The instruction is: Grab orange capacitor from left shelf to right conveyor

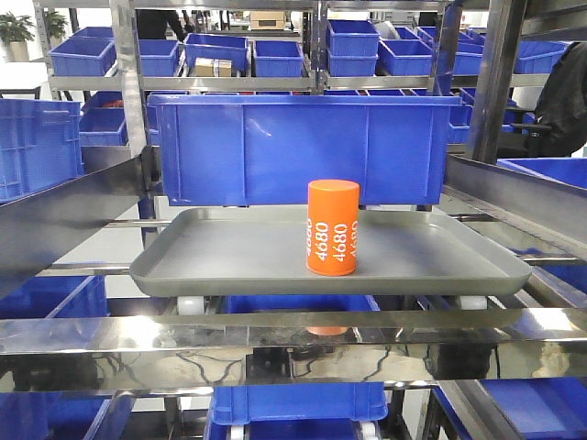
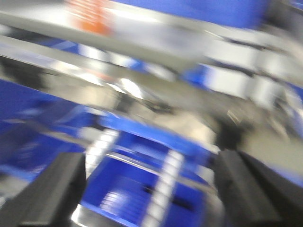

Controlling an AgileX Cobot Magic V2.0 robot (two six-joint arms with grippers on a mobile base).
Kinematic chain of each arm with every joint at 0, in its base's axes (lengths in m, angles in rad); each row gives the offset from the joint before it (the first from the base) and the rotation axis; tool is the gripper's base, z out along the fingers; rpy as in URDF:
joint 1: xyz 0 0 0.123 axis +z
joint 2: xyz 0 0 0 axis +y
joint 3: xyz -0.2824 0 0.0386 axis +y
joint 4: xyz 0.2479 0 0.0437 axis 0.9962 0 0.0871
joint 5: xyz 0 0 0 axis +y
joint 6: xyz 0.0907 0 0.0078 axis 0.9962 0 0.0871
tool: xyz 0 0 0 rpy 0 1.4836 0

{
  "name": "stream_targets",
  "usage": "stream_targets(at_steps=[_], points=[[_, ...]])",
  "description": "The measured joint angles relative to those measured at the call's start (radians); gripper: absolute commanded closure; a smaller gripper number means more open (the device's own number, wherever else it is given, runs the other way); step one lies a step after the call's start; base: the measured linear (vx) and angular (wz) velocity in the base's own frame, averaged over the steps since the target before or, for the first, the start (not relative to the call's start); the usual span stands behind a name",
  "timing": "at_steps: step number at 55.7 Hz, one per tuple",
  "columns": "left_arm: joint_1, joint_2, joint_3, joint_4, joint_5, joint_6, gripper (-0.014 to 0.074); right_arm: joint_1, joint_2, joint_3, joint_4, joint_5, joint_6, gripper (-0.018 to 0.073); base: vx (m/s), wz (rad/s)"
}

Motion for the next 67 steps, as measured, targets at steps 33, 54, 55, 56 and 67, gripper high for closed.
stream_targets(at_steps=[33,54,55,56,67], points=[[0.0,0.0,0.0,0.0,0.0,0.0,0.0603,0.402,0.591,-0.422,-0.387,-0.207,0.369,-0.0065,0.0,0.0],[0.0,0.0,0.0,0.0,0.0,0.0,0.0603,0.402,0.774,-0.427,-0.379,-0.447,0.447,-0.0062,0.0,0.0],[0.0,0.0,0.0,0.0,0.0,0.0,0.0603,0.402,0.78,-0.427,-0.379,-0.454,0.448,-0.0062,0.0,0.0],[0.0,0.0,0.0,0.0,0.0,0.0,0.0603,0.402,0.789,-0.427,-0.379,-0.464,0.449,-0.0061,0.0,0.0],[0.0,0.0,0.0,0.0,0.0,0.0,0.0603,0.402,0.857,-0.427,-0.379,-0.536,0.458,-0.0044,0.0,0.0]])
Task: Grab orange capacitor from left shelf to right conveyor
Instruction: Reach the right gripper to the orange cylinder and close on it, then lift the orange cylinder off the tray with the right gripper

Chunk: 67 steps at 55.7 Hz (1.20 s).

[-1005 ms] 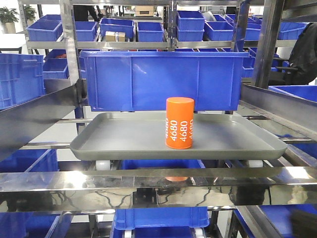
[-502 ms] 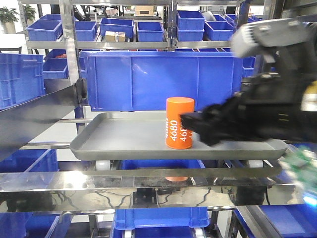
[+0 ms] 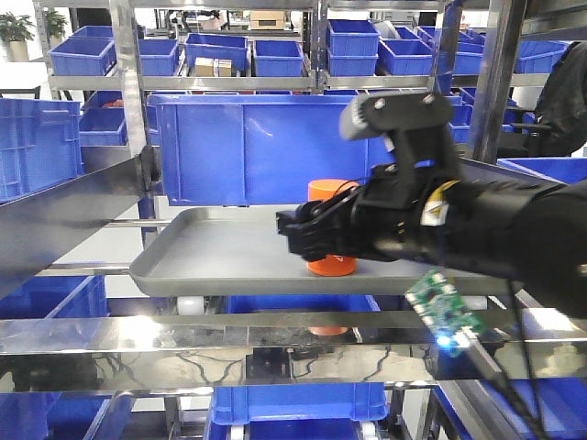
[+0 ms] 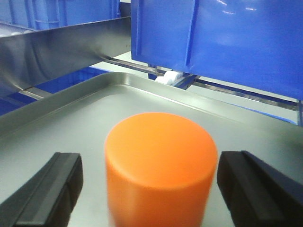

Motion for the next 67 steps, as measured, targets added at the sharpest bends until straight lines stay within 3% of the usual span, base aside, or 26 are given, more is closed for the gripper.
stream_targets(at_steps=[23,40,54,67], points=[[0.0,0.0,0.0,0.0,0.0,0.0,0.0603,0.0,0.026,0.0,0.0,-0.028,0.003,0.0212,0.0,0.0],[0.0,0.0,0.0,0.0,0.0,0.0,0.0603,0.0,0.005,0.0,-0.008,-0.028,0.0,0.0216,0.0,0.0],[0.0,0.0,0.0,0.0,0.0,0.0,0.0603,0.0,-0.149,0.0,-0.058,-0.016,-0.004,0.0216,0.0,0.0],[0.0,0.0,0.0,0.0,0.0,0.0,0.0603,0.0,-0.336,-0.005,-0.116,0.142,-0.004,0.0216,0.0,0.0]])
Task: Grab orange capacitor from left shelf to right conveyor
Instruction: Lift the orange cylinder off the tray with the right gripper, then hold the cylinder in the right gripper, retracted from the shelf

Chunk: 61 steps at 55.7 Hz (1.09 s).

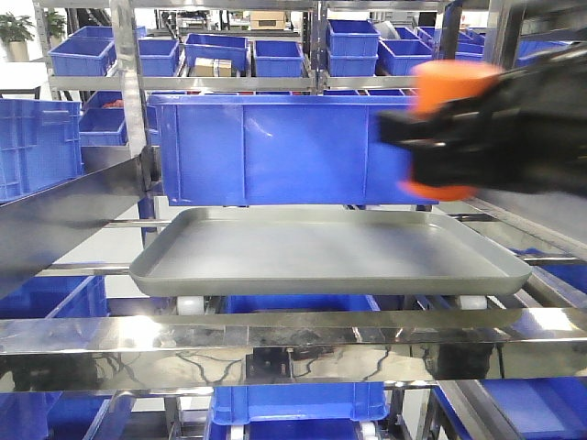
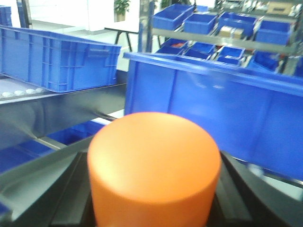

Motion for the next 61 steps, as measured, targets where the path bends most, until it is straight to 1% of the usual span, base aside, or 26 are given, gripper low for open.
stream_targets(at_steps=[4,10,24,38,52,61], points=[[0.0,0.0,0.0,0.0,0.0,0.0,0.0603,0.0,-0.054,0.005,-0.007,0.057,0.0,0.0216,0.0,0.0],[0.0,0.0,0.0,0.0,0.0,0.0,0.0603,0.0,-0.143,0.063,-0.01,0.084,0.002,0.0216,0.0,0.0],[0.0,0.0,0.0,0.0,0.0,0.0,0.0603,0.0,-0.381,0.323,-0.014,0.1,0.003,0.0216,0.0,0.0],[0.0,0.0,0.0,0.0,0.0,0.0,0.0603,0.0,-0.602,0.523,-0.014,0.122,0.003,0.0216,0.0,0.0],[0.0,0.0,0.0,0.0,0.0,0.0,0.0603,0.0,-0.72,0.674,-0.014,0.195,0.003,0.0216,0.0,0.0],[0.0,0.0,0.0,0.0,0.0,0.0,0.0603,0.0,-0.731,0.718,-0.014,0.208,0.003,0.0216,0.0,0.0]])
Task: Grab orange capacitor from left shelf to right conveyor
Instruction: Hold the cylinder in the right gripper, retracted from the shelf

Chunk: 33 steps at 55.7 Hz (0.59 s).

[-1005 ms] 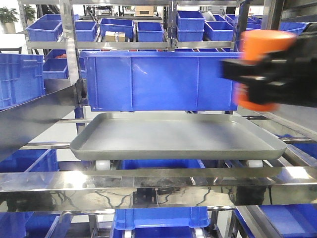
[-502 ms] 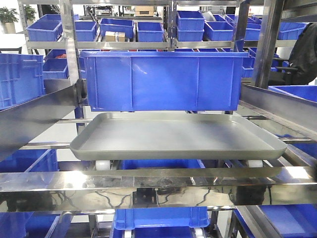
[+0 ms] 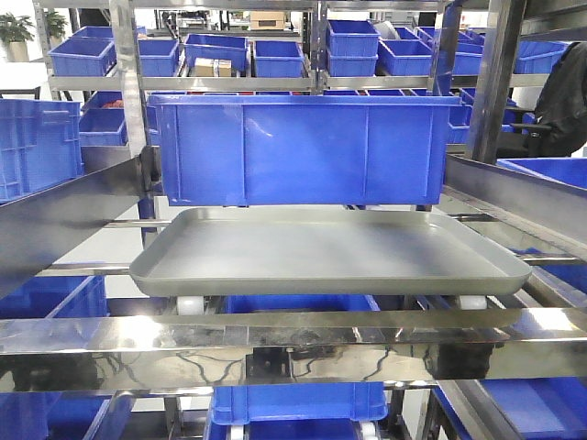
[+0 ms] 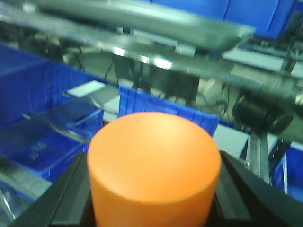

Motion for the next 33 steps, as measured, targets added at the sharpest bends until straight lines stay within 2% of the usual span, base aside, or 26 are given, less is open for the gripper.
stream_targets(at_steps=[33], points=[[0.0,0.0,0.0,0.0,0.0,0.0,0.0603,0.0,0.0,0.005,0.0,0.002,0.0,0.0216,0.0,0.0]])
